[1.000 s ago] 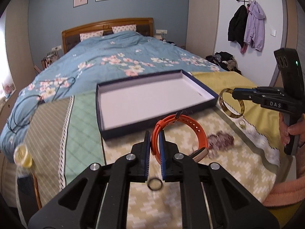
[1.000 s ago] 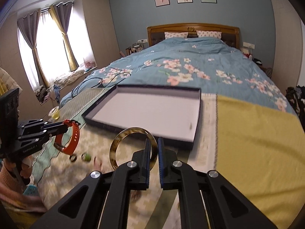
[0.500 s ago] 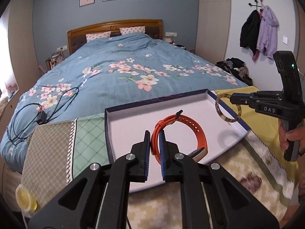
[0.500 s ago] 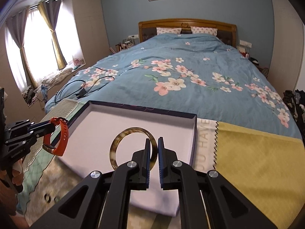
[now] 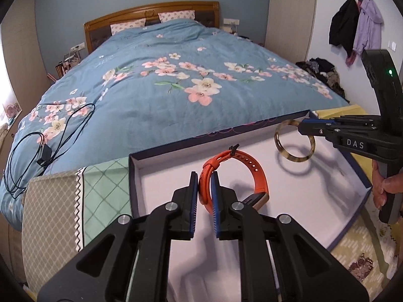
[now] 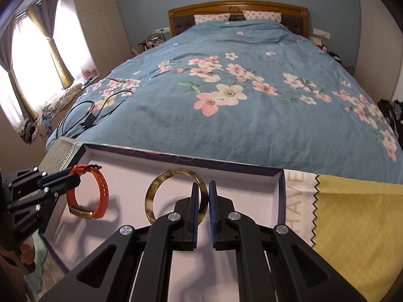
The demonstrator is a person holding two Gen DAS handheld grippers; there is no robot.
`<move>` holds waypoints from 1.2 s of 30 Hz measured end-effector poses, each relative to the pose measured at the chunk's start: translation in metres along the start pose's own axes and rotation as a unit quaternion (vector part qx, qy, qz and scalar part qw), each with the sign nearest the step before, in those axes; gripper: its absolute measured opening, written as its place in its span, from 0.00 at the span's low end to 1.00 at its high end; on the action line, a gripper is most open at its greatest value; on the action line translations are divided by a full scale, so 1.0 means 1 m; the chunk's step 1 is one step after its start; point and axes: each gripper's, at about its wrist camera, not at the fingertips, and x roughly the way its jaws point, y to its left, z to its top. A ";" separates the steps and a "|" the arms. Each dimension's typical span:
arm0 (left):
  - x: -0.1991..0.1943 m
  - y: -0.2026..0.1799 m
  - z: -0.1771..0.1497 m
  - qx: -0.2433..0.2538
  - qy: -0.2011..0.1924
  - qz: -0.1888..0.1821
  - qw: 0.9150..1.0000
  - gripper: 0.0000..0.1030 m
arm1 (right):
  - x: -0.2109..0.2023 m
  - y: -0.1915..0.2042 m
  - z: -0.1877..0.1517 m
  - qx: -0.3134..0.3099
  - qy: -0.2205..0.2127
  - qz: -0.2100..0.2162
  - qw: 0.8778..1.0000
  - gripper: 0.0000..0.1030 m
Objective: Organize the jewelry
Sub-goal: 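Carry the watch with the left tool into the box while the right tool carries the bangle in and releases, then withdraw both tools from the box toward the remaining jewelry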
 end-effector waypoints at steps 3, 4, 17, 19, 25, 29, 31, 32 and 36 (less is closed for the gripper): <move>0.013 0.003 0.006 0.002 0.014 0.001 1.000 0.10 | 0.008 0.001 0.003 0.010 0.011 -0.004 1.000 0.06; 0.019 0.005 0.010 0.001 0.019 0.005 1.000 0.10 | 0.010 0.002 0.004 0.009 0.016 -0.009 1.000 0.06; 0.027 0.020 0.020 -0.026 0.016 0.025 0.999 0.26 | -0.011 0.001 0.002 0.026 -0.016 0.000 1.000 0.12; 0.009 0.019 0.015 -0.025 -0.010 0.034 0.999 0.36 | -0.036 0.005 -0.007 0.010 -0.040 0.019 0.999 0.20; -0.059 0.009 -0.013 -0.023 -0.080 0.019 0.996 0.53 | -0.105 0.021 -0.051 -0.060 -0.078 0.053 0.994 0.36; -0.100 -0.006 -0.047 -0.008 -0.097 0.006 0.995 0.54 | -0.132 0.026 -0.092 -0.093 -0.074 0.060 0.991 0.38; -0.116 -0.013 -0.066 -0.004 -0.100 -0.001 0.995 0.55 | -0.138 0.025 -0.110 -0.096 -0.067 0.061 0.991 0.38; -0.123 -0.017 -0.075 -0.002 -0.099 -0.007 0.995 0.55 | -0.140 0.023 -0.117 -0.097 -0.063 0.060 0.992 0.38; -0.138 -0.029 -0.106 0.003 -0.098 -0.015 0.995 0.56 | -0.151 0.004 -0.147 -0.064 -0.052 0.047 0.995 0.38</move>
